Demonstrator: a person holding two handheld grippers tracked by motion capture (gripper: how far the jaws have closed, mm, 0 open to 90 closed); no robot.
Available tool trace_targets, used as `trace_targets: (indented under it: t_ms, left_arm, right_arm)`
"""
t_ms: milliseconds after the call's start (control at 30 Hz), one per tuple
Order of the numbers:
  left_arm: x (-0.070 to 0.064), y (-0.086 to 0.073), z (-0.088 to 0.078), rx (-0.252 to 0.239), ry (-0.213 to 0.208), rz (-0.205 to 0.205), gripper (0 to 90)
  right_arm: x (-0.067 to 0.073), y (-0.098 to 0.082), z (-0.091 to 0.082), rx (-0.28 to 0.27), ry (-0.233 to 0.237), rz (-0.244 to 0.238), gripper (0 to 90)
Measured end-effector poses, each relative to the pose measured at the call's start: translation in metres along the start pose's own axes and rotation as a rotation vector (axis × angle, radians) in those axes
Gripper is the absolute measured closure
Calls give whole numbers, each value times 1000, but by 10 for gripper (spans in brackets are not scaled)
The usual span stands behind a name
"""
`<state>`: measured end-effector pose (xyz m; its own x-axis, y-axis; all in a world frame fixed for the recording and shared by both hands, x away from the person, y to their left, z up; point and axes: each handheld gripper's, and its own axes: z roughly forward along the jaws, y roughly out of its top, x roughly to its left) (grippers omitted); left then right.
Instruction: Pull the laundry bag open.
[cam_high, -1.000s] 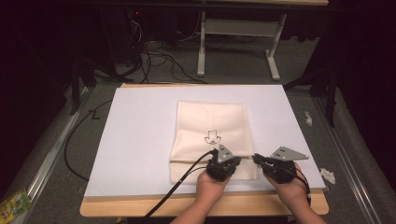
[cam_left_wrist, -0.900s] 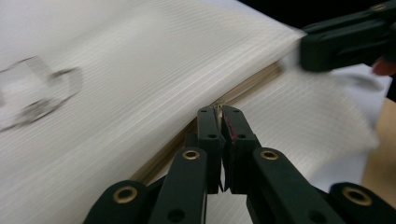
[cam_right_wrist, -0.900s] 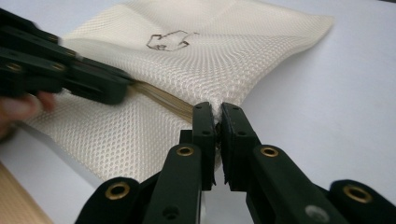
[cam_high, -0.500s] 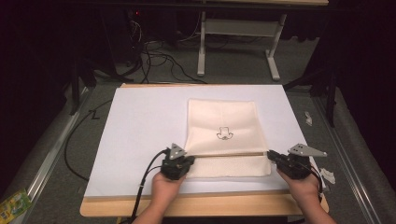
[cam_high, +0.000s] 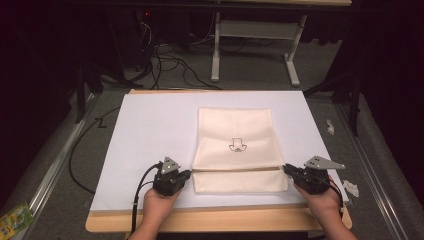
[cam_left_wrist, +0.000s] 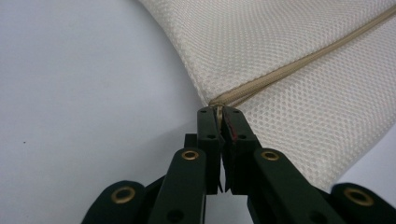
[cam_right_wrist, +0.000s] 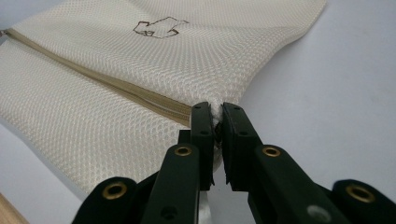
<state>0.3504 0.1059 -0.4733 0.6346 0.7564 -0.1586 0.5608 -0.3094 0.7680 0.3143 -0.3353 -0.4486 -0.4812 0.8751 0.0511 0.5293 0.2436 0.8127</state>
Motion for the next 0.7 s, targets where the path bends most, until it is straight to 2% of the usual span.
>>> trace_targets:
  t_ms: [133, 233, 333, 400, 433, 467, 533, 600, 633, 667, 700]
  left_arm:
    - [-2, -1, 2, 10, -3, 13, 858]
    - [-2, -2, 2, -1, -4, 13, 779]
    - [-1, 0, -2, -58, -17, 19, 647]
    - [0, 1, -4, -78, 3, 47, 559]
    - [0, 1, -4, -78, 3, 47, 520]
    - [2, 2, -5, -90, 36, 74, 484]
    - [6, 3, -8, -107, 75, 85, 435]
    - [12, 5, -14, -123, 94, 75, 393]
    - [12, 5, -14, -123, 94, 75, 384]
    - [21, 7, -22, -139, 101, 47, 370]
    - [21, 7, -22, -139, 101, 47, 339]
  right_arm:
    - [-1, -1, 1, 6, -7, -5, 839]
    - [-3, -3, 3, 19, -14, -3, 816]
    - [-6, -5, 3, 7, -12, -21, 706]
    - [-6, -5, 1, -19, -11, -19, 600]
    - [-6, -5, 1, -19, -11, -19, 600]
    - [-8, -6, 1, -33, -31, -37, 499]
    - [-12, -7, 1, -40, -52, -30, 418]
    - [-19, -7, -2, -38, -86, -7, 344]
    - [-19, -7, -2, -38, -86, -7, 344]
    - [-27, -7, -6, -54, -120, 18, 307]
    - [-27, -7, -6, -54, -120, 18, 307]
